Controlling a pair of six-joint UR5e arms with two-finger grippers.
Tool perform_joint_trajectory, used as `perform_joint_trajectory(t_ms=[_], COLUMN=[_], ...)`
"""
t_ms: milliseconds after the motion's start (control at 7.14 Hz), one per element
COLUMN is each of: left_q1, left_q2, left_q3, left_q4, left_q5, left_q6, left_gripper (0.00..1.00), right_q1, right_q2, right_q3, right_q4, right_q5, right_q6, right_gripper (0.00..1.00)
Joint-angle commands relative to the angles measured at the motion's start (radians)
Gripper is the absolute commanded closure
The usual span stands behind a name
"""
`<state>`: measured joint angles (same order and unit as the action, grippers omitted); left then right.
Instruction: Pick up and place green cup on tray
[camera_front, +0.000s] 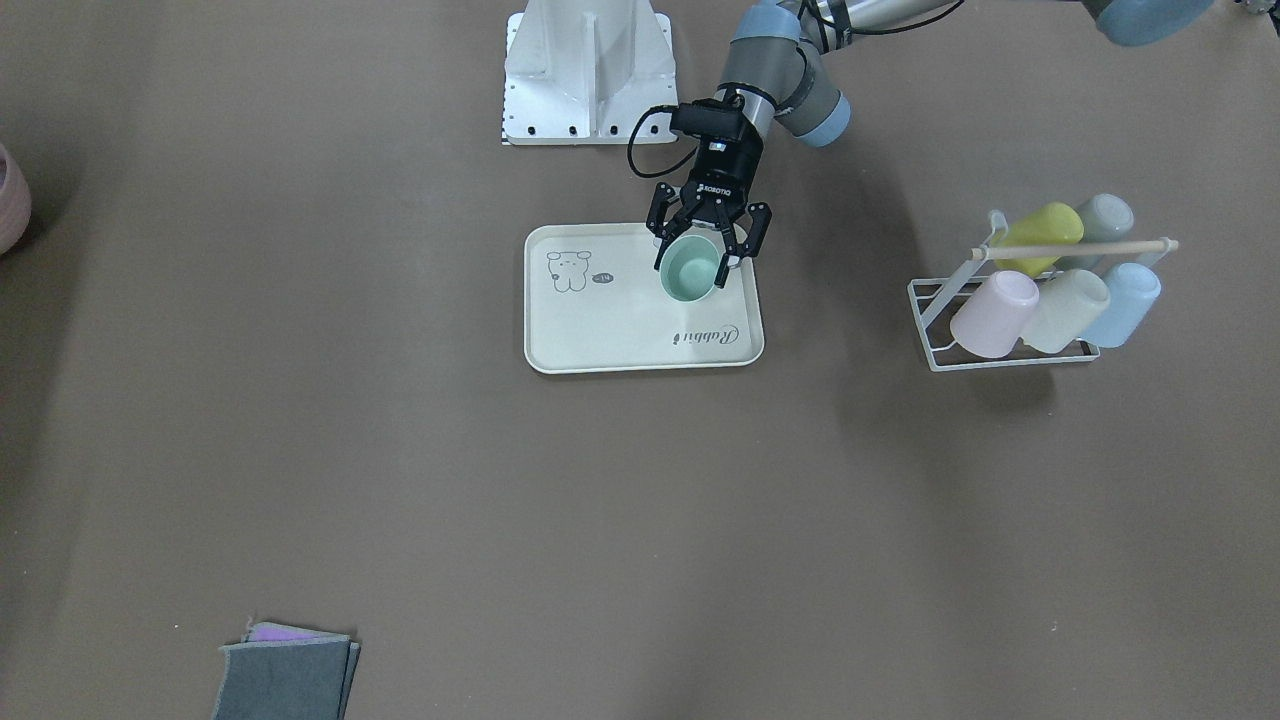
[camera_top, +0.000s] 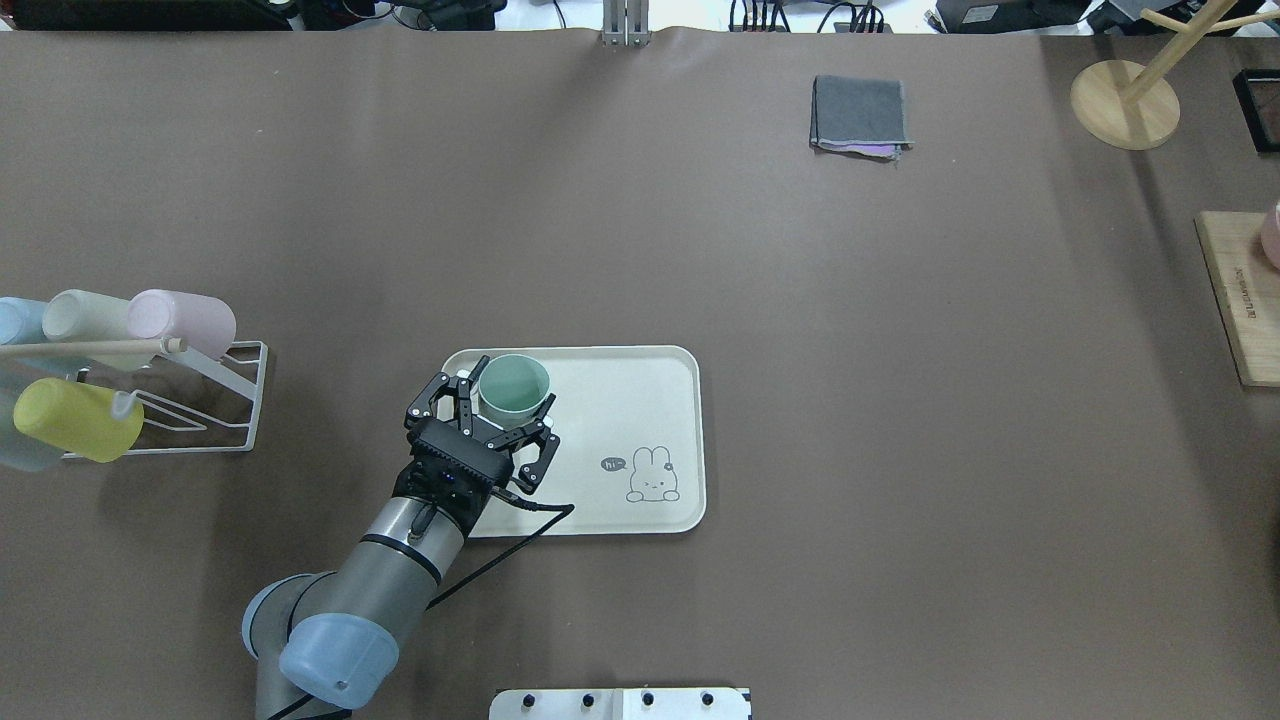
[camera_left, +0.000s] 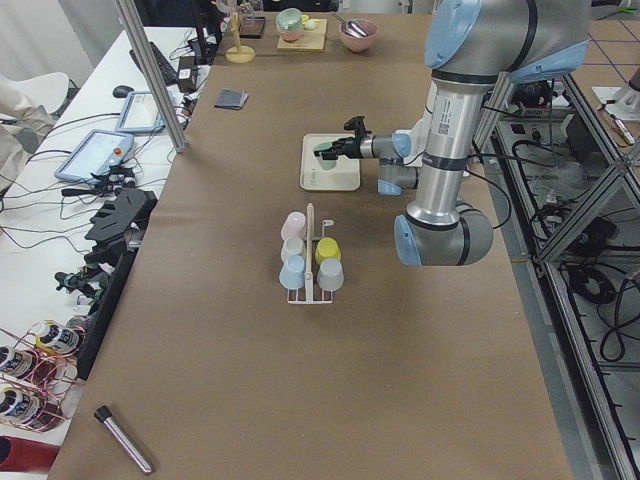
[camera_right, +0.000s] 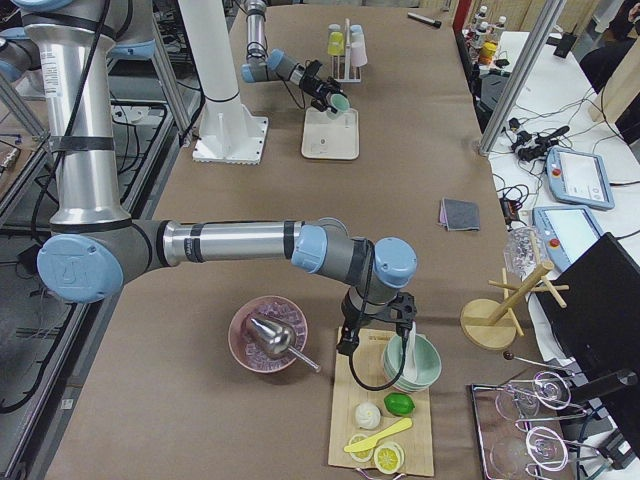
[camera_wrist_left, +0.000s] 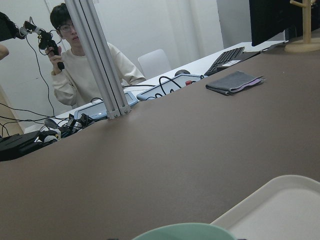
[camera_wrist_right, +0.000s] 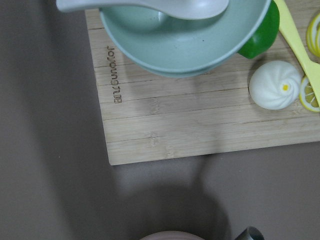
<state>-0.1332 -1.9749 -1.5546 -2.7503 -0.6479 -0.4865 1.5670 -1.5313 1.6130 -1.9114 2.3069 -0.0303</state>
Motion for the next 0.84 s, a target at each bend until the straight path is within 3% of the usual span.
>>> perform_joint_trajectory(t_ms=[0,700], left_q1=[-0.005,-0.028], left_q2=[-0.048,-0.156], left_q3=[0.048,0.189], left_q4=[-0.046,-0.045], left_q5=[-0.001,-0.003], left_q6=[-0.004,0.0], left_gripper=[0.19,0.18], right_q1=[0.002,0.002], right_q2=[-0.003,-0.009], right_q3=[0.008,0.008], right_q4=[0.0,0.0], right_q5=[0.0,0.006], right_q6=[0.0,0.0], right_gripper=[0.0,0.0])
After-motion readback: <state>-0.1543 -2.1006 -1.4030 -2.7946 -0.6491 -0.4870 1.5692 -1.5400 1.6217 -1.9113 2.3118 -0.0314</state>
